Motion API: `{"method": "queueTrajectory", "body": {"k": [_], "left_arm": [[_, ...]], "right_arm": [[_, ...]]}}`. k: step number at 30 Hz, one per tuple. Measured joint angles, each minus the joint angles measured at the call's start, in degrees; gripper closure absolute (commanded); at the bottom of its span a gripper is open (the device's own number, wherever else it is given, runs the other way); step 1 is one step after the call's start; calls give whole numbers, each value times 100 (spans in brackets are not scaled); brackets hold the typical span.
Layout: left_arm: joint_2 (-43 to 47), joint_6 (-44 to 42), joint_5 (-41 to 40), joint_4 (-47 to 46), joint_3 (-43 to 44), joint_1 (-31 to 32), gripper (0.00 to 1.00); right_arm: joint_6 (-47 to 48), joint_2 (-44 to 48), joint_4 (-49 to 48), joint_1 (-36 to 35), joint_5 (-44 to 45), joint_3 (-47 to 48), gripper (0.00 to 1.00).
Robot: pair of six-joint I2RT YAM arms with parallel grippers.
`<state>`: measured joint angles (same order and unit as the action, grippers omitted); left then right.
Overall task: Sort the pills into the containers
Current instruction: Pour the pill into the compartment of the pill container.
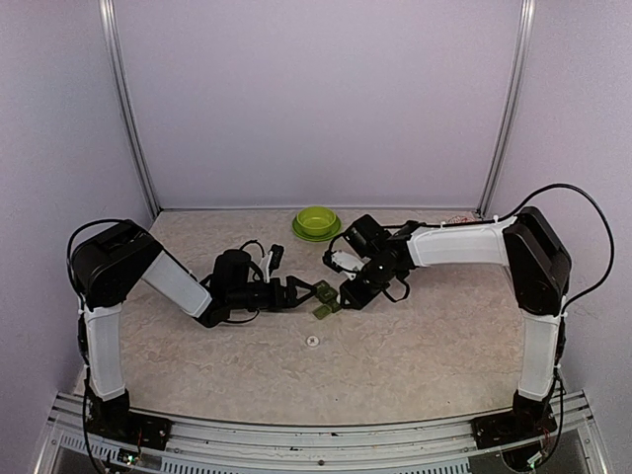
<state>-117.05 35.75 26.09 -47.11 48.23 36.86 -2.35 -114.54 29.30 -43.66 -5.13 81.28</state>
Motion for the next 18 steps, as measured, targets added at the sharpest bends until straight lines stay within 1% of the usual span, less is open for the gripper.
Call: {"method": "queueTrajectory", "body": {"k": [18], "left_arm": [[-2,2,4,-2,0,-2,1]], "right_arm": [[136,-162,619,0,-13,522,89]]}}
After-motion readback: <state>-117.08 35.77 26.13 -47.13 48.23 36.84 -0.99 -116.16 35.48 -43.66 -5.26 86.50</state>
